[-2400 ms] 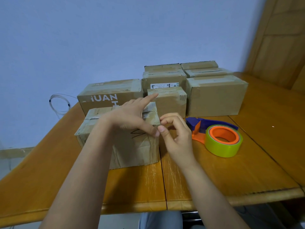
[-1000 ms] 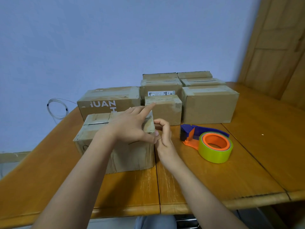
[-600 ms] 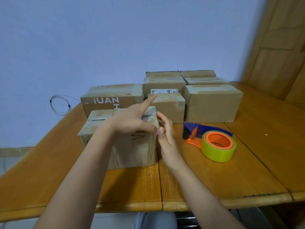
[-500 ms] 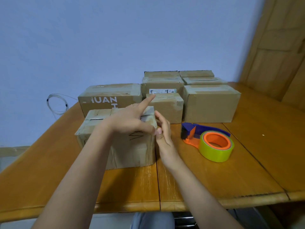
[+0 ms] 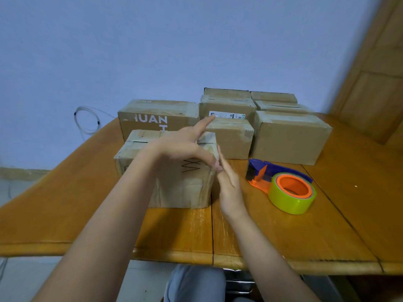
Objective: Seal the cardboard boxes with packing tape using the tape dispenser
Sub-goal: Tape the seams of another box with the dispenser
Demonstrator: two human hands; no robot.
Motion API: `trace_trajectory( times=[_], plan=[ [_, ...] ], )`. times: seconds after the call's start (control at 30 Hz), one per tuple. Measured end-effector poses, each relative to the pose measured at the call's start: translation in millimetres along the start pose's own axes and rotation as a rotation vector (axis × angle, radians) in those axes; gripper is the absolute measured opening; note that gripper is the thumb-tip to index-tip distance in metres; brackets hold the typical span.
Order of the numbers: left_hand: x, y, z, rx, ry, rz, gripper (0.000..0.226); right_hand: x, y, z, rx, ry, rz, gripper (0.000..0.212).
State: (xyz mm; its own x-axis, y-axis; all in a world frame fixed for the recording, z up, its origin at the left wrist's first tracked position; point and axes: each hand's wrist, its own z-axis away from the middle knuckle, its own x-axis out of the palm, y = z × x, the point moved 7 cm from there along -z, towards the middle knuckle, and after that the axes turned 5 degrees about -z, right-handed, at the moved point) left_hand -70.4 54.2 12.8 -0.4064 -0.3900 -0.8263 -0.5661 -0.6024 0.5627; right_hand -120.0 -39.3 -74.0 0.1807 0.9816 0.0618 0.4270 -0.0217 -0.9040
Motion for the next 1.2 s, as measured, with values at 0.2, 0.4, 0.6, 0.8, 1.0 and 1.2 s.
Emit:
trace_trajectory(
  times=[0.2, 0.4, 0.6, 0.8, 1.0, 1.2],
  plan=[
    [0, -2, -2, 0.001, -0.001, 0.040, 0.123, 0, 7, 8, 0.141, -0.033, -0.016, 0.044],
    [0, -3, -3, -0.007, -0.001, 0.075, 0.119, -2, 7, 13, 0.146, 0.004, -0.007, 0.042],
    [1, -5, -4, -0.009, 0.009, 0.102, 0.118, -11, 6, 13, 0.067, 0.116, 0.021, 0.039],
    [-1, -6, -6, 0.001, 0.026, 0.095, 0.108, -14, 0, 15, -0.038, 0.186, 0.134, 0.038],
    [-2, -7, -6, -0.003, 0.023, 0.100, 0.114, -16, 0, 15, -0.092, 0.228, 0.162, 0.033],
    [-2, -6, -8, 0.009, 0.024, 0.081, 0.109, -19, -1, 14, -0.135, 0.245, 0.174, 0.029]
  ],
)
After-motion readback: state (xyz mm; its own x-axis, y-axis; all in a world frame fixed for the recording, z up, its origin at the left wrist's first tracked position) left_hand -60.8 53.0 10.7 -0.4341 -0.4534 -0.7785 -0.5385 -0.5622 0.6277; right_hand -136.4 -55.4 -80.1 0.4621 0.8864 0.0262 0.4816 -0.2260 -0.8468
